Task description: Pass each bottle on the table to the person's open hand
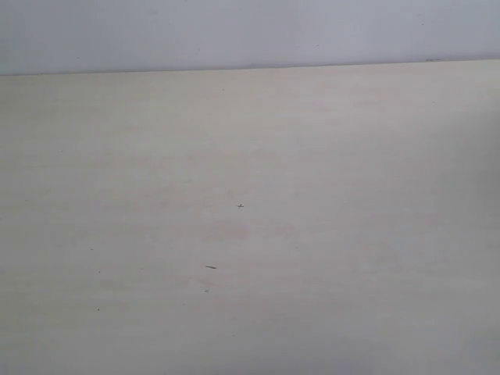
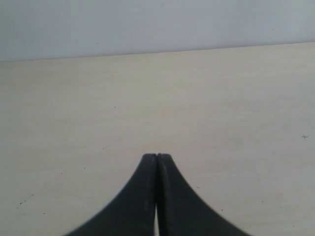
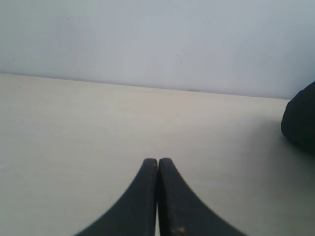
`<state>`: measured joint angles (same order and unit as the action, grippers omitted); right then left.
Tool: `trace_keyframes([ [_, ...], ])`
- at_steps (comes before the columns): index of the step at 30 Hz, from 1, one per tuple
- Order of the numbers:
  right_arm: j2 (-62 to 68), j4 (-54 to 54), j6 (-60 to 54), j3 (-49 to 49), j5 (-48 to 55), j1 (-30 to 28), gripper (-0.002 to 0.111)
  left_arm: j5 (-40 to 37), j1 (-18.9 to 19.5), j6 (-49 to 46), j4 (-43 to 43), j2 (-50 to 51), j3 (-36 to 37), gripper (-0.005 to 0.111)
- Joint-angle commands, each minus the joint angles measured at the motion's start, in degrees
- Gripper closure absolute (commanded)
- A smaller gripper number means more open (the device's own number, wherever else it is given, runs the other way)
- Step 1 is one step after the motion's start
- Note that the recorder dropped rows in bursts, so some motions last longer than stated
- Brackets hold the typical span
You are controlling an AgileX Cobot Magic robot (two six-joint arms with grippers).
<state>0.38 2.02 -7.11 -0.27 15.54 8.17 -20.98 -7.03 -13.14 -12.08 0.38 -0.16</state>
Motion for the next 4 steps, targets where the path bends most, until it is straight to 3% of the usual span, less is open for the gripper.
trace_keyframes([
  [1, -0.4, 0.0, -0.2, 0.3, -0.2, -0.1, 0.107, 0.2, 0.1, 0.1, -0.8, -0.4, 0.2, 0.107],
  [4, -0.4, 0.0, -0.2, 0.3, -0.2, -0.1, 0.107, 0.2, 0.1, 0.1, -0.8, -0.4, 0.2, 0.107],
])
